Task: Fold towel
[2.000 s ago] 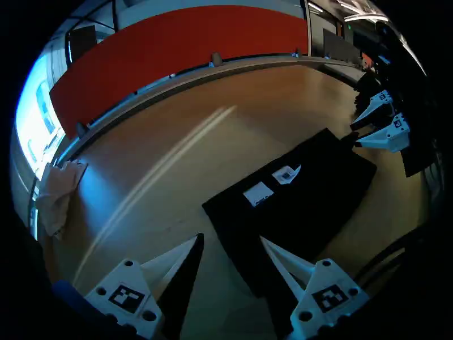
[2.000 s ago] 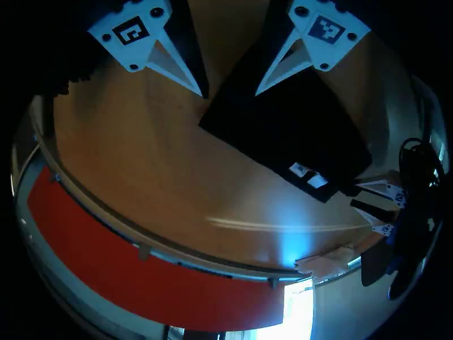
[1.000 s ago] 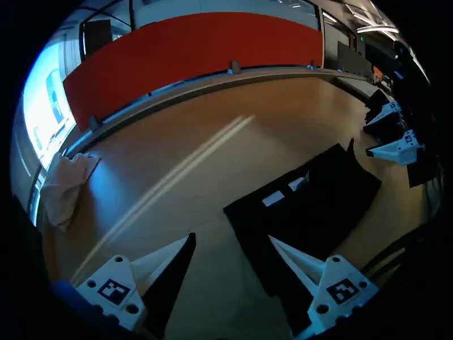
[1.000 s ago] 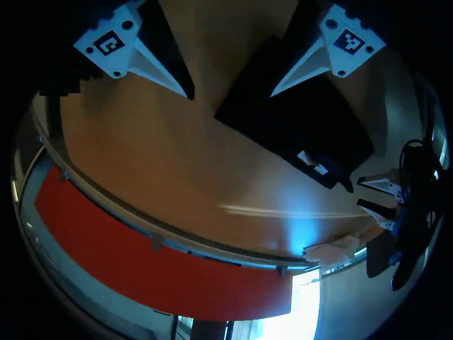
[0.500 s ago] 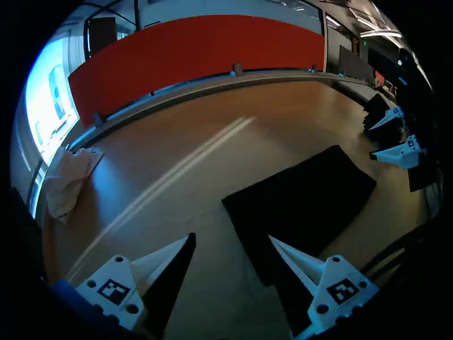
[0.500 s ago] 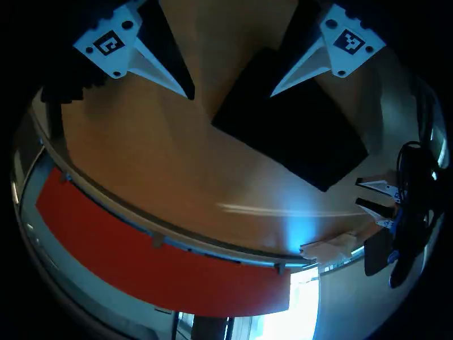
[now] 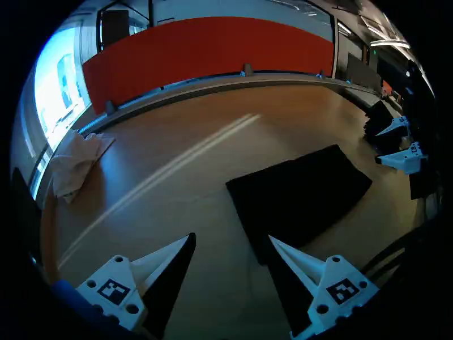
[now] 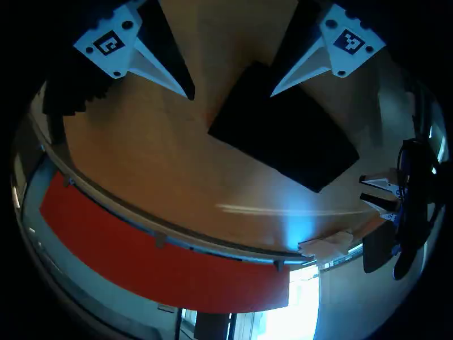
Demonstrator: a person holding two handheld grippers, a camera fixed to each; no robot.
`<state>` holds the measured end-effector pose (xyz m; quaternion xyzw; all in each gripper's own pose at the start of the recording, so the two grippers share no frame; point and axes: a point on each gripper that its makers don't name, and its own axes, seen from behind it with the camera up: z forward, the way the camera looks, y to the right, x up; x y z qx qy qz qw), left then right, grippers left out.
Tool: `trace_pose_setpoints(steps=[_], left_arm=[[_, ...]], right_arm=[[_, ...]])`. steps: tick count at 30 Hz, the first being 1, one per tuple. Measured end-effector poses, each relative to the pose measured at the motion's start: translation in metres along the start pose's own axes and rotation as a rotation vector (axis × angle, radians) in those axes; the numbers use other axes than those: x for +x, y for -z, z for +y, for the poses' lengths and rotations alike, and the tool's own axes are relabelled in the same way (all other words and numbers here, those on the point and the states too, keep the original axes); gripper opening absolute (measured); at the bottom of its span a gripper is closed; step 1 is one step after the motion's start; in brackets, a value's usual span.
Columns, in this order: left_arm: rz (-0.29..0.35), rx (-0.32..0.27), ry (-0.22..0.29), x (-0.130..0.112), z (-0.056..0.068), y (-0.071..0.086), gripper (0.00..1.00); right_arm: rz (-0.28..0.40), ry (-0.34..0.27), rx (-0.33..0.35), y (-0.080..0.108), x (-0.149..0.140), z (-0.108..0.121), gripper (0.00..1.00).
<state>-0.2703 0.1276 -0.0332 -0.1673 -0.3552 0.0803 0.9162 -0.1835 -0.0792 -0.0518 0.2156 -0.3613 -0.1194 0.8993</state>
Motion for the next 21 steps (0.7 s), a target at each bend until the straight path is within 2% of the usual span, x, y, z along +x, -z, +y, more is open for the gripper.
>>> trace_pose_setpoints(steps=[11, 21], left_arm=[[0.005, 0.026, 0.044, -0.011, -0.004, 0.011, 0.84], [0.009, 0.058, 0.081, -0.021, -0.012, 0.025, 0.84]], right_arm=[[0.011, -0.028, -0.002, 0.004, -0.001, -0.004, 0.93], [0.015, -0.008, 0.025, 0.001, -0.001, -0.007, 0.93]])
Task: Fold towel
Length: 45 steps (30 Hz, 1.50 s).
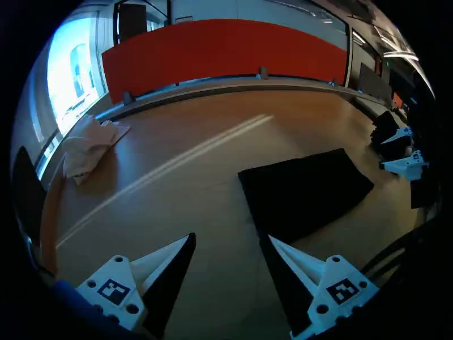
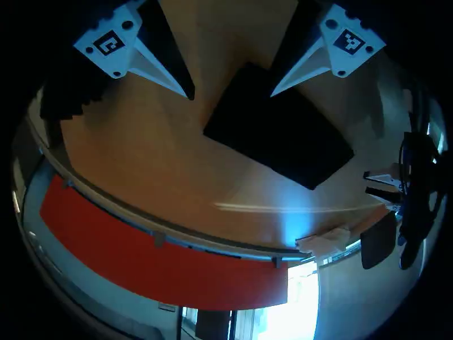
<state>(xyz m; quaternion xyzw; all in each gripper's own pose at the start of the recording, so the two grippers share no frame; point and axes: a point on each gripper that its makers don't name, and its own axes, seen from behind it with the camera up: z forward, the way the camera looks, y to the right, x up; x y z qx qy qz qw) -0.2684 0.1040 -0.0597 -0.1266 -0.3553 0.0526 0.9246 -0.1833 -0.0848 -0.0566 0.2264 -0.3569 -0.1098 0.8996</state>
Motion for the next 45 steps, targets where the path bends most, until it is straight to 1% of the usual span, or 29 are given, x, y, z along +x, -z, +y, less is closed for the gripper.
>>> trace_pose_setpoints(steps=[9, 14, 23, 28, 33, 39, 45], left_arm=[[0.001, 0.031, 0.039, -0.012, -0.014, 0.012, 0.84], [0.000, 0.047, 0.055, -0.018, -0.021, 0.018, 0.84], [0.002, 0.064, 0.074, -0.030, -0.028, 0.031, 0.84], [-0.001, 0.074, 0.080, -0.037, -0.031, 0.039, 0.84], [-0.009, 0.086, 0.086, -0.047, -0.035, 0.046, 0.84], [-0.016, 0.096, 0.097, -0.056, -0.039, 0.053, 0.84], [-0.022, 0.103, 0.101, -0.061, -0.042, 0.056, 0.84]], right_arm=[[-0.014, 0.040, 0.042, -0.004, -0.006, -0.006, 0.93], [-0.027, 0.073, 0.071, -0.007, -0.011, -0.009, 0.93], [-0.058, 0.125, 0.121, -0.011, -0.023, -0.013, 0.93], [-0.090, 0.151, 0.153, -0.015, -0.034, -0.016, 0.92], [-0.115, 0.178, 0.175, -0.020, -0.044, -0.018, 0.86], [-0.152, 0.206, 0.204, -0.023, -0.055, -0.019, 0.76], [-0.182, 0.220, 0.207, -0.025, -0.061, -0.016, 0.56]])
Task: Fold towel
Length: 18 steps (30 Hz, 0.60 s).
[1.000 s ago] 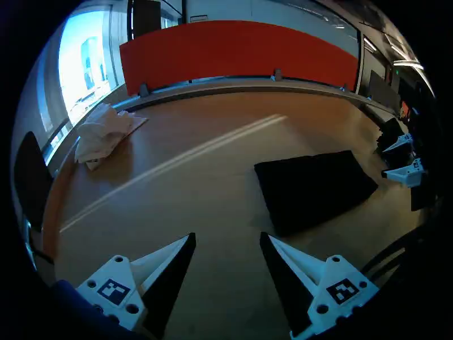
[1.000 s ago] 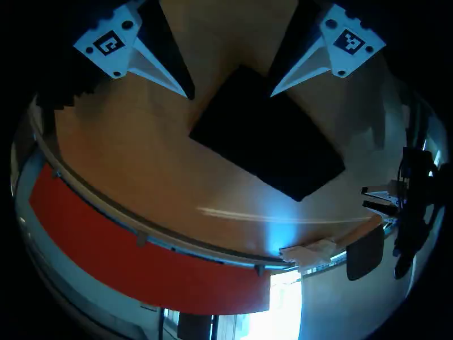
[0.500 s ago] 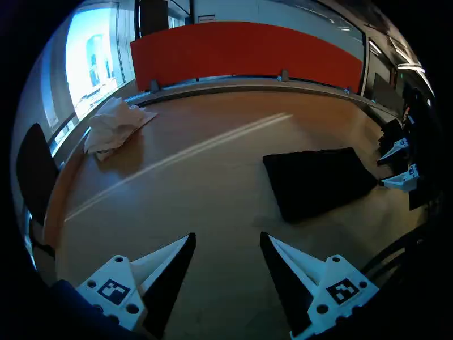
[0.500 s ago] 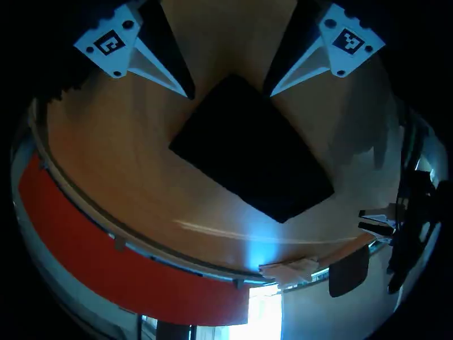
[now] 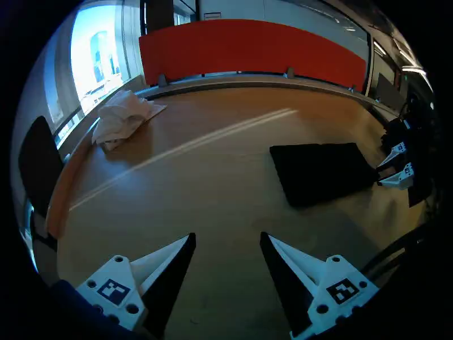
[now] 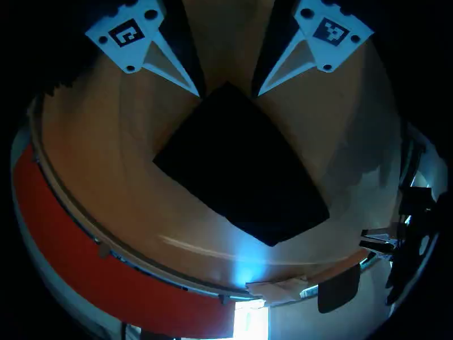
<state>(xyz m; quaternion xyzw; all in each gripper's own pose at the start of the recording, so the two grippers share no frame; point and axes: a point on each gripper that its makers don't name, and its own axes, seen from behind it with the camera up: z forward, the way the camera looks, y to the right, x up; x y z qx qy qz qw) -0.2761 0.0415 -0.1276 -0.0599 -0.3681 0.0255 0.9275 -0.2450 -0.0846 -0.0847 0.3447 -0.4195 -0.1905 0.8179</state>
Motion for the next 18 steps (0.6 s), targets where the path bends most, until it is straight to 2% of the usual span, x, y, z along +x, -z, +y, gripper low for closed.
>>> trace_pose_setpoints(steps=[8, 18], left_arm=[[0.001, 0.008, 0.001, -0.0005, -0.0044, 0.0007, 0.84], [-0.001, 0.007, -0.008, -0.0003, -0.0042, -0.0004, 0.84]], right_arm=[[-0.012, -0.010, 0.008, -0.0018, -0.0024, 0.0034, 0.24], [0.011, 0.003, 0.009, -0.0009, 0.0039, 0.0022, 0.08]])
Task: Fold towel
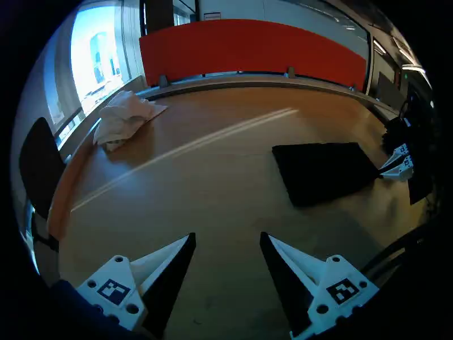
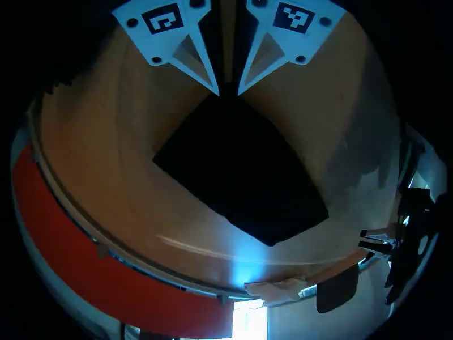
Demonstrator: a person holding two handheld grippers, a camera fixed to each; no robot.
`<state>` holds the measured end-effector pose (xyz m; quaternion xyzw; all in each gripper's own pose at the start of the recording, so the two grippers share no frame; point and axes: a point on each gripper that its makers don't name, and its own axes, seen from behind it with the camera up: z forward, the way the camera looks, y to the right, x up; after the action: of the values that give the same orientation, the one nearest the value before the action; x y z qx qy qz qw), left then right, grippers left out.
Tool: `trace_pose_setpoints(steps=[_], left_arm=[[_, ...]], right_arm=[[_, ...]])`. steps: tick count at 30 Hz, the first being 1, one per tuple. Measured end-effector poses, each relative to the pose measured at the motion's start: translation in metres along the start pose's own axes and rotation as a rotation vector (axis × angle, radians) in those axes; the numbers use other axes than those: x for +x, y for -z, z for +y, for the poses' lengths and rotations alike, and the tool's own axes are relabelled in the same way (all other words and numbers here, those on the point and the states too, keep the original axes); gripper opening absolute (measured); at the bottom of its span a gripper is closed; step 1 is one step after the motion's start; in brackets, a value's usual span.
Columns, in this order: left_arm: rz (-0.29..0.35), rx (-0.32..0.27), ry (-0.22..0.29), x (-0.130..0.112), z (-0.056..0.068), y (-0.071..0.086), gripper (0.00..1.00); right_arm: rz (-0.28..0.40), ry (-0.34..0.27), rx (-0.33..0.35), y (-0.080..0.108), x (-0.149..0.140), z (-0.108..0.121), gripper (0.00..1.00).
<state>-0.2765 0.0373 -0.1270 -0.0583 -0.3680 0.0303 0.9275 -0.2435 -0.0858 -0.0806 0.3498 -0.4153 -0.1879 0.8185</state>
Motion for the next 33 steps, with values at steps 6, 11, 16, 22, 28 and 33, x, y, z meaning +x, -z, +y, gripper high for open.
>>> trace_pose_setpoints(steps=[6, 11, 16, 22, 28, 33], left_arm=[[0.000, -0.001, -0.002, 0.000, 0.001, 0.000, 0.84], [0.000, -0.003, -0.003, 0.001, 0.001, -0.001, 0.84], [0.000, -0.005, -0.005, 0.001, 0.002, -0.002, 0.84], [0.002, -0.008, -0.006, 0.002, 0.005, -0.001, 0.84], [0.004, -0.011, -0.009, 0.004, 0.008, -0.001, 0.84], [0.005, -0.013, -0.010, 0.005, 0.010, -0.002, 0.84]], right_arm=[[0.035, 0.004, -0.007, 0.008, 0.012, -0.001, 0.08], [0.065, 0.023, -0.027, 0.020, 0.026, 0.001, 0.08], [0.093, 0.046, -0.047, 0.035, 0.042, 0.002, 0.08], [0.128, 0.064, -0.068, 0.053, 0.061, 0.006, 0.08], [0.151, 0.083, -0.090, 0.070, 0.074, 0.012, 0.07], [0.155, 0.102, -0.107, 0.082, 0.079, 0.018, 0.07]])
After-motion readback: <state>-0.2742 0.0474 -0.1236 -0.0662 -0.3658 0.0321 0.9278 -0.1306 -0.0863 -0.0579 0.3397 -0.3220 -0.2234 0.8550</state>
